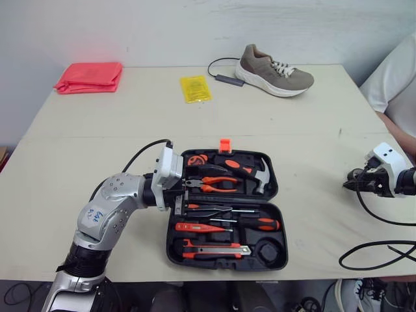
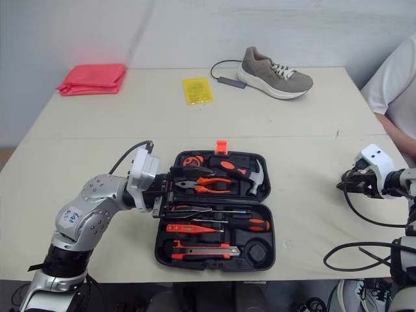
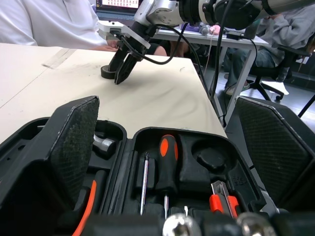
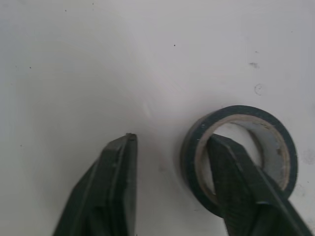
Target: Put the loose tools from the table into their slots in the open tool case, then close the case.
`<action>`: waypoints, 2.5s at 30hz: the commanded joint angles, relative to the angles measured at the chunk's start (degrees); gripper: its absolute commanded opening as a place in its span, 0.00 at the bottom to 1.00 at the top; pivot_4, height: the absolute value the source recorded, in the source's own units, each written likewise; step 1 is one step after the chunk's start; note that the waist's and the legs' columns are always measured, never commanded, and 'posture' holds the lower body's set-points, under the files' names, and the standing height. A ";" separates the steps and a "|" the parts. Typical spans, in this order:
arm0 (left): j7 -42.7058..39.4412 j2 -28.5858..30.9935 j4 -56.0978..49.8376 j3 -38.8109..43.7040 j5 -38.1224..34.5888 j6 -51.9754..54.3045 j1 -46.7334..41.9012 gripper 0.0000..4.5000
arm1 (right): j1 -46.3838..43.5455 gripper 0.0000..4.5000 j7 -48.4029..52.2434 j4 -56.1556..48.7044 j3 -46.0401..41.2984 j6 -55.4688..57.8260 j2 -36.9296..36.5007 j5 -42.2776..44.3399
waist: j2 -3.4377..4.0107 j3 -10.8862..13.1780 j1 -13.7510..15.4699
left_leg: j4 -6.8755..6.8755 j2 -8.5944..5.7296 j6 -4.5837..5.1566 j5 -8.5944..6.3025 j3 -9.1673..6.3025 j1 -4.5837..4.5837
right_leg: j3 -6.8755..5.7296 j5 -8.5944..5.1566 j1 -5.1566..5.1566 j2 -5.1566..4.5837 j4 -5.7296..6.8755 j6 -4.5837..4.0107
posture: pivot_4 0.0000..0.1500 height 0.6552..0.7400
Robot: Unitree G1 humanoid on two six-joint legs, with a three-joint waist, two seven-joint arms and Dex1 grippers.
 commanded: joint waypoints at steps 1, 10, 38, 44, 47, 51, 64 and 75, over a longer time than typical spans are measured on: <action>-0.35 0.36 -1.30 0.06 -0.28 -0.60 -0.47 1.00 | 1.03 0.07 -0.72 -0.69 -1.24 -2.43 -1.10 -0.52 | -0.01 0.00 0.01 | 0.00 -0.01 0.00 0.00 0.00 0.00 | 0.00 0.00 0.00 -0.01 0.00 0.01 | 1.00 1.00; -7.11 4.14 -1.26 1.23 -0.69 -4.09 1.62 1.00 | 12.71 0.03 12.48 -31.59 -7.92 -3.29 -6.52 10.31 | 0.28 0.16 -0.02 | -0.04 0.01 -0.01 -0.01 0.01 -0.02 | 0.01 0.01 -0.07 0.04 0.05 0.02 | 1.00 1.00; -11.67 7.55 -1.49 3.16 -0.78 -11.02 9.58 1.00 | 44.65 0.03 6.15 -104.25 2.76 19.94 -11.99 22.29 | -0.52 0.30 0.24 | 0.04 0.50 -0.01 -0.23 -0.20 -0.27 | -0.15 -0.09 -0.13 -0.15 -0.13 -0.18 | 1.00 1.00; -11.00 7.18 -2.69 2.64 -0.63 -10.20 9.91 1.00 | 43.28 0.03 3.09 -103.25 5.18 21.27 -8.30 21.47 | -0.64 0.26 0.25 | 0.04 0.54 -0.02 -0.23 -0.20 -0.24 | -0.15 -0.10 -0.11 -0.12 -0.13 -0.20 | 1.00 1.00; -10.73 7.11 -2.62 2.63 -0.63 -9.91 9.44 1.00 | 42.62 0.03 2.28 -103.28 7.07 21.55 -7.44 20.01 | -0.63 0.27 0.27 | 0.04 0.51 -0.02 -0.23 -0.19 -0.25 | -0.15 -0.11 -0.13 -0.14 -0.12 -0.21 | 1.00 1.00; -10.59 7.20 -2.70 2.70 -0.52 -9.82 9.47 1.00 | 42.06 0.03 1.45 -103.10 9.68 24.46 -8.79 17.35 | -0.63 0.27 0.26 | 0.04 0.52 -0.02 -0.23 -0.19 -0.25 | -0.15 -0.11 -0.13 -0.14 -0.12 -0.22 | 1.00 1.00; -10.24 7.13 -2.80 2.64 -0.33 -9.70 10.18 1.00 | 41.58 0.11 0.78 -104.66 11.33 29.72 -11.55 16.35 | -0.77 0.20 0.52 | 0.04 0.49 0.02 -0.26 -0.22 -0.27 | -0.19 -0.12 -0.11 -0.21 -0.15 -0.25 | 1.00 1.00; -10.89 7.34 -1.51 3.10 -0.38 -9.99 10.19 1.00 | 41.77 0.71 9.71 -107.74 -2.21 30.34 -15.01 31.87 | -0.76 0.20 1.62 | 0.03 0.50 0.03 -0.32 -0.22 -0.33 | -0.20 -0.16 -0.16 -0.20 -0.20 -0.31 | 1.00 1.00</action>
